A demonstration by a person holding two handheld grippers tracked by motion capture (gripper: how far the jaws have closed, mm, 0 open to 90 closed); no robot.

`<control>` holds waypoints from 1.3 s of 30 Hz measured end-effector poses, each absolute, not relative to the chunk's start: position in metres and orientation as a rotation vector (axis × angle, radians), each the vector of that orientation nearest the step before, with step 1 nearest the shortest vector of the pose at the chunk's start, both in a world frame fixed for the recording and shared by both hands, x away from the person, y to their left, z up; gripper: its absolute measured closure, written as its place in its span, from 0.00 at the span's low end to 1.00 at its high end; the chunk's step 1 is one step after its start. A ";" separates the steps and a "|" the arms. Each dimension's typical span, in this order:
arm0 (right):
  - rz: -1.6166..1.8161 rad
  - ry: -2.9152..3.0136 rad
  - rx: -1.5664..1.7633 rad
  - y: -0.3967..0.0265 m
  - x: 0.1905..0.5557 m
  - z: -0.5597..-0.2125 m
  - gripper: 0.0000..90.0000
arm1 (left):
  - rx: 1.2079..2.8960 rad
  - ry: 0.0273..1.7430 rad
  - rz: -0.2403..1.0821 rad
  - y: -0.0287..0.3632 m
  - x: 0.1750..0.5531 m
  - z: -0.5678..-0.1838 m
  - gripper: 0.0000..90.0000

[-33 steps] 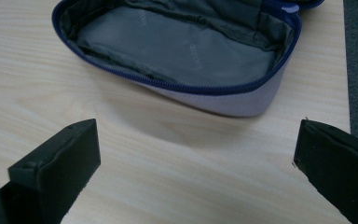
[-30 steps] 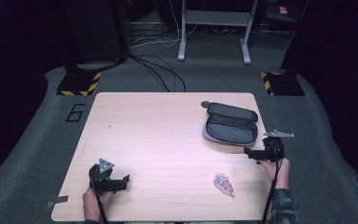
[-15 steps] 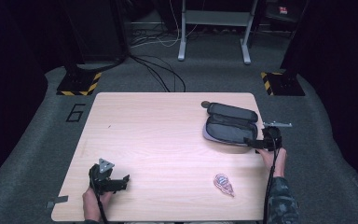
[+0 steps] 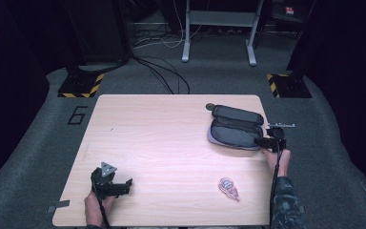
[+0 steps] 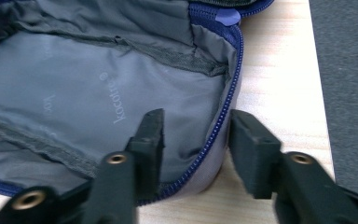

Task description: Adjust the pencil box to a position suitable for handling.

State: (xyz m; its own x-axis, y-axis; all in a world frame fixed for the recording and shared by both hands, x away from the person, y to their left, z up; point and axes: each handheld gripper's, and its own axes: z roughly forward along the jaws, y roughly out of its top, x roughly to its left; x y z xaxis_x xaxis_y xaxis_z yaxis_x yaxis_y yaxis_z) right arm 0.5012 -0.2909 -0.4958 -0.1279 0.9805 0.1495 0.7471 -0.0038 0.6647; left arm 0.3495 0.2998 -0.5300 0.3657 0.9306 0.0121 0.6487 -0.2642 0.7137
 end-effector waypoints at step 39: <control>0.915 1.977 1.699 -0.246 0.485 -0.499 0.86 | 2.000 1.360 0.598 0.299 0.350 -0.531 0.02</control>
